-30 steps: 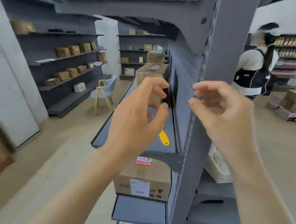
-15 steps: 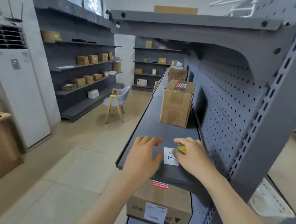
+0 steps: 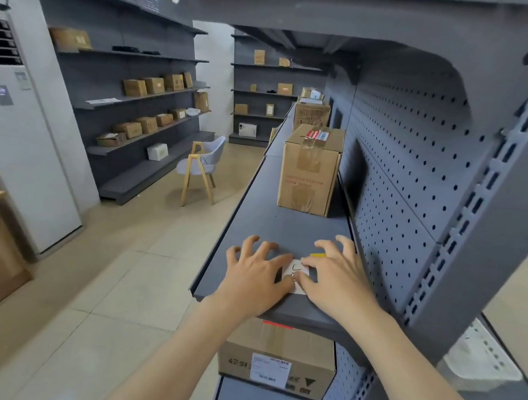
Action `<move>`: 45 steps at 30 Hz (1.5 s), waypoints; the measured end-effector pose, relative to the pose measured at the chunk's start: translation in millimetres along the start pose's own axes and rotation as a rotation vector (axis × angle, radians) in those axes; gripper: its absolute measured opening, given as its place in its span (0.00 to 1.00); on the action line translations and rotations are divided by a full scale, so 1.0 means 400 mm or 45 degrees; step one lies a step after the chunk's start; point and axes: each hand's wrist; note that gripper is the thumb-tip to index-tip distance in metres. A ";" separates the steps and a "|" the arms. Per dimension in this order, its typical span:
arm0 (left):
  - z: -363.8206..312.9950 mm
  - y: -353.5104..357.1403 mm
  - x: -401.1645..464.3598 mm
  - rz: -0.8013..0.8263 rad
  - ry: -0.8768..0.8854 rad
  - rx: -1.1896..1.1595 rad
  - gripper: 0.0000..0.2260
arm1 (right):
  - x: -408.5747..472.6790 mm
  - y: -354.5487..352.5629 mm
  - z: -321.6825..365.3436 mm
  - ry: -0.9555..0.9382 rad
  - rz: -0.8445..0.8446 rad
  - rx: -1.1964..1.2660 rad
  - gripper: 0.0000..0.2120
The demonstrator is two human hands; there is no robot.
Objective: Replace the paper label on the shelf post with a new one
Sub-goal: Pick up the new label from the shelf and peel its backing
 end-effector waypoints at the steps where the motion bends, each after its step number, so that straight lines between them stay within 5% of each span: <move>1: 0.000 -0.003 0.002 0.013 0.010 0.004 0.24 | 0.000 -0.002 0.002 -0.017 -0.011 0.008 0.18; 7: -0.002 -0.019 0.011 -0.048 -0.045 -0.131 0.18 | -0.002 -0.010 0.012 -0.023 -0.071 0.032 0.13; 15: -0.017 -0.083 -0.008 -0.245 -0.098 -0.917 0.09 | -0.041 -0.083 0.014 0.095 -0.170 0.668 0.23; 20: -0.052 -0.170 -0.038 -0.280 -0.126 -1.194 0.09 | -0.082 -0.177 0.013 0.147 -0.247 1.060 0.04; 25: -0.097 -0.242 -0.081 -0.284 -0.053 -1.449 0.05 | -0.128 -0.245 0.013 0.125 -0.204 1.323 0.06; 45: -0.181 -0.384 -0.142 -0.249 0.022 -1.660 0.07 | -0.204 -0.389 -0.015 -0.062 0.002 1.518 0.09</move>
Point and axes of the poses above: each hand's wrist, its own x-axis towards the middle knuckle, its own y-axis out of the palm, z = x × y, and after that the axes turned 6 degrees about -z, right-handed
